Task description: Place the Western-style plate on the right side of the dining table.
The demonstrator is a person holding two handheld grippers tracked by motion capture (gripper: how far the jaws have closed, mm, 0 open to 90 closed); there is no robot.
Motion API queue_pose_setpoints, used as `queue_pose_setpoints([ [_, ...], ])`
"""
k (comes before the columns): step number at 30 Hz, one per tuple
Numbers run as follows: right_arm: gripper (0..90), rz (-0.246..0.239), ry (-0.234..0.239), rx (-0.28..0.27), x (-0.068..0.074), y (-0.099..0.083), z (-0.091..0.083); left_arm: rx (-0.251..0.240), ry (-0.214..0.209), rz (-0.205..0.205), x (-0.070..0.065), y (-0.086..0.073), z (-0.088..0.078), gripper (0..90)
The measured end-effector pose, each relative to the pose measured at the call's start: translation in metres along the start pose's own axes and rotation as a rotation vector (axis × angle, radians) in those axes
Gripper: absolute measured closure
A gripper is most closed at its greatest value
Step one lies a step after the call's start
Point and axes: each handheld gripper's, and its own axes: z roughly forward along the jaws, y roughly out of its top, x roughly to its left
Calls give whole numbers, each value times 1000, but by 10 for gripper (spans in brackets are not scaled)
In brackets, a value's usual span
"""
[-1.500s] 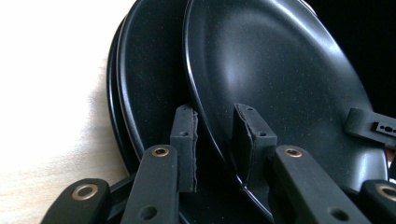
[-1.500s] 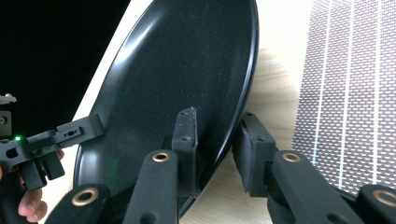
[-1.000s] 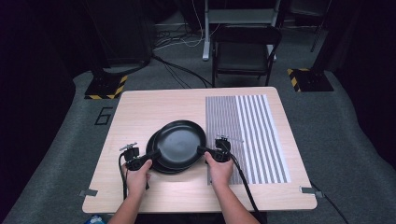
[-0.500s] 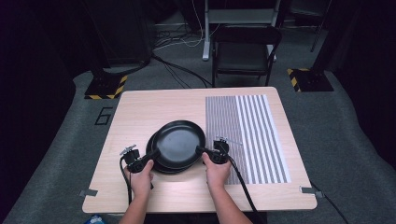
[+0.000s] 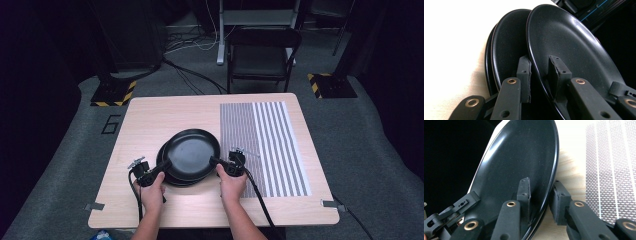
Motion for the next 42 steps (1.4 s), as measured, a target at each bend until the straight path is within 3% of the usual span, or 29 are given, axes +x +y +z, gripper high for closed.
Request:
queue_pose_setpoints([
  [13,727,2,3,-8,1,1,-3,1,-15,-15,0,0,1,727],
  [31,730,12,30,-19,6,10,-11,-18,-37,12,-10,12,-5,731],
  [42,729,8,40,-31,10,15,-13,-28,-42,9,-14,18,-7,733],
])
